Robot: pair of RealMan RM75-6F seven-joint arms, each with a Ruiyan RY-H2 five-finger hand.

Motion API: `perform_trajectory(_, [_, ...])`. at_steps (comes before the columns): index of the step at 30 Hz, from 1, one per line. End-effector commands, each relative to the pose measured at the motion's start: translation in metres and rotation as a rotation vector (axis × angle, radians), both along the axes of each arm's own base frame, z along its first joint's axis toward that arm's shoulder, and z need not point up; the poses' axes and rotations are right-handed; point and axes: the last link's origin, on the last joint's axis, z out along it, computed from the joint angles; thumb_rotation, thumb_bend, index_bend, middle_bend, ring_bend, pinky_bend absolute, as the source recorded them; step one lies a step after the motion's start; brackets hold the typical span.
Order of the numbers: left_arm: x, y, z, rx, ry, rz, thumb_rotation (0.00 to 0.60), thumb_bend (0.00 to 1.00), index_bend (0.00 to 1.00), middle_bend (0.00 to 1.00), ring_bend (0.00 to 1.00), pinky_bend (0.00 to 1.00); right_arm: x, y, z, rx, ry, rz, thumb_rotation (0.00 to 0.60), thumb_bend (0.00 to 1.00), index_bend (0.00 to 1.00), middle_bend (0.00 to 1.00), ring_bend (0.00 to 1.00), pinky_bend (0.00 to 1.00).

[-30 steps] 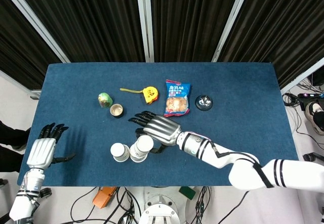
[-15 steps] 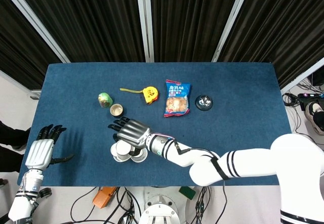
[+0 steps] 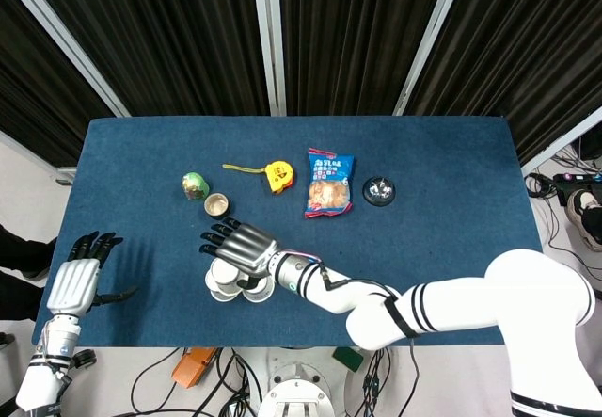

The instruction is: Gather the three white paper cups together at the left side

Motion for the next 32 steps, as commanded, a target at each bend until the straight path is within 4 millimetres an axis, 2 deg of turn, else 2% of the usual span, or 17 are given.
perform_trajectory(1, [0.001, 0.001, 0.000, -0.003, 0.003, -0.005, 0.461, 0.14, 0.17, 0.10, 0.00, 0.00, -0.004, 0.000, 0.015, -0.008, -0.037, -0.011, 0.600, 0.44, 0.08, 0.09, 0.00, 0.08])
perform_trajectory(3, [0.002, 0.003, 0.001, -0.001, 0.004, -0.012, 0.461, 0.14, 0.17, 0.10, 0.00, 0.00, -0.014, -0.003, 0.033, -0.043, -0.072, -0.026, 0.600, 0.44, 0.06, 0.09, 0.00, 0.08])
perform_trajectory(5, [0.003, 0.006, 0.004, 0.012, 0.007, -0.025, 0.462, 0.14, 0.17, 0.10, 0.00, 0.00, -0.037, -0.010, 0.057, -0.140, -0.109, -0.039, 0.600, 0.44, 0.04, 0.08, 0.00, 0.08])
perform_trajectory(6, [0.002, 0.007, 0.006, 0.021, 0.013, -0.036, 0.464, 0.14, 0.17, 0.10, 0.00, 0.00, -0.052, -0.012, 0.068, -0.201, -0.118, -0.039, 0.600, 0.44, 0.02, 0.08, 0.00, 0.08])
perform_trajectory(10, [-0.003, 0.012, 0.018, 0.073, 0.035, -0.060, 0.491, 0.14, 0.17, 0.10, 0.00, 0.00, -0.137, -0.011, 0.117, -0.470, -0.091, -0.092, 0.600, 0.44, 0.00, 0.08, 0.00, 0.08])
perform_trajectory(11, [-0.004, 0.013, 0.022, 0.082, 0.038, -0.066, 0.495, 0.14, 0.17, 0.10, 0.00, 0.00, -0.164, -0.006, 0.130, -0.526, -0.087, -0.135, 0.600, 0.42, 0.00, 0.08, 0.00, 0.07])
perform_trajectory(14, [-0.007, 0.015, 0.037, 0.115, 0.050, -0.086, 0.511, 0.14, 0.17, 0.10, 0.00, 0.00, -0.228, 0.014, 0.160, -0.630, -0.107, -0.251, 0.600, 0.37, 0.00, 0.05, 0.00, 0.07])
perform_trajectory(17, [-0.011, 0.014, 0.053, 0.146, 0.065, -0.076, 0.518, 0.14, 0.17, 0.10, 0.00, 0.00, -0.284, 0.038, 0.185, -0.717, -0.119, -0.347, 0.600, 0.37, 0.00, 0.03, 0.00, 0.06])
perform_trajectory(20, [-0.013, 0.009, 0.066, 0.159, 0.073, -0.062, 0.528, 0.14, 0.17, 0.10, 0.00, 0.00, -0.329, 0.063, 0.204, -0.772, -0.135, -0.445, 0.600, 0.37, 0.00, 0.01, 0.00, 0.06])
perform_trajectory(23, [-0.014, 0.000, 0.072, 0.152, 0.056, -0.046, 0.551, 0.14, 0.17, 0.10, 0.00, 0.00, -0.361, 0.087, 0.217, -0.804, -0.167, -0.525, 0.600, 0.37, 0.00, 0.01, 0.00, 0.04])
perform_trajectory(26, [-0.014, -0.010, 0.073, 0.137, 0.054, -0.031, 0.553, 0.14, 0.17, 0.10, 0.00, 0.00, -0.384, 0.108, 0.225, -0.819, -0.190, -0.584, 0.600, 0.37, 0.00, 0.01, 0.00, 0.03])
perform_trajectory(32, [-0.010, -0.025, 0.071, 0.129, 0.049, -0.021, 0.553, 0.14, 0.17, 0.10, 0.00, 0.00, -0.404, 0.127, 0.227, -0.823, -0.232, -0.624, 0.600, 0.37, 0.00, 0.01, 0.00, 0.02])
